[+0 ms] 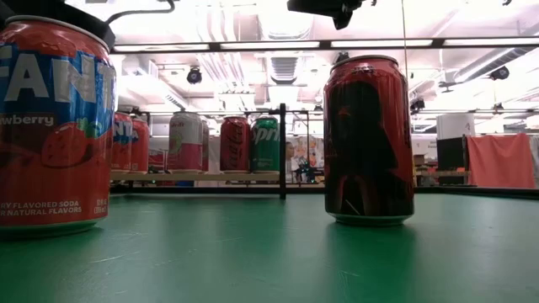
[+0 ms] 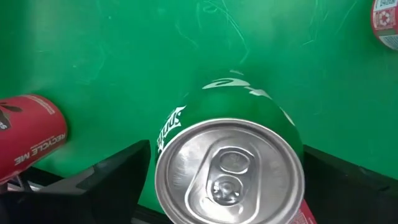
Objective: Place canned beverage on shelf
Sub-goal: Put the green soda can on the shelf aligned with the other green soda can
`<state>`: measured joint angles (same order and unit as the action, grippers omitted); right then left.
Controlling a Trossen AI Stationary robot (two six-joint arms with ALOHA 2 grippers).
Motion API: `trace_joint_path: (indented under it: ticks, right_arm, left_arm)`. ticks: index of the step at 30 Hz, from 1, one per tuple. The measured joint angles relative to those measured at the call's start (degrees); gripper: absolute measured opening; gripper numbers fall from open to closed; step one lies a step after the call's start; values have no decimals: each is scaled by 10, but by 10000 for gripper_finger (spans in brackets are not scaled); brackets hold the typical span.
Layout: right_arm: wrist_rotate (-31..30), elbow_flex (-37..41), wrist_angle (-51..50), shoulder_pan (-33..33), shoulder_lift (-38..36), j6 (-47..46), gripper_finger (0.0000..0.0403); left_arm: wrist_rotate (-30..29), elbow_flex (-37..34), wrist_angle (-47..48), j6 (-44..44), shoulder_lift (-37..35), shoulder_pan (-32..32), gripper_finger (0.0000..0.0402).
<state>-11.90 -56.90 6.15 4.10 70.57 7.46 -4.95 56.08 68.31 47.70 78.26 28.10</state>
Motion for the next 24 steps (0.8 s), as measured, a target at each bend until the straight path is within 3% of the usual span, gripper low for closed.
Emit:
trace_joint_path:
  ticks: [7, 15, 24]
  right_arm:
    - [0, 0, 0, 0, 0, 0, 9]
    - [0, 0, 0, 0, 0, 0, 9]
    - [0, 0, -2, 0, -8, 0, 9]
  left_arm:
    - [2, 1, -1, 0, 0, 0, 288]
    - [6, 8, 8, -6, 0, 0, 286]
    - [-3, 64, 59, -7, 0, -3, 286]
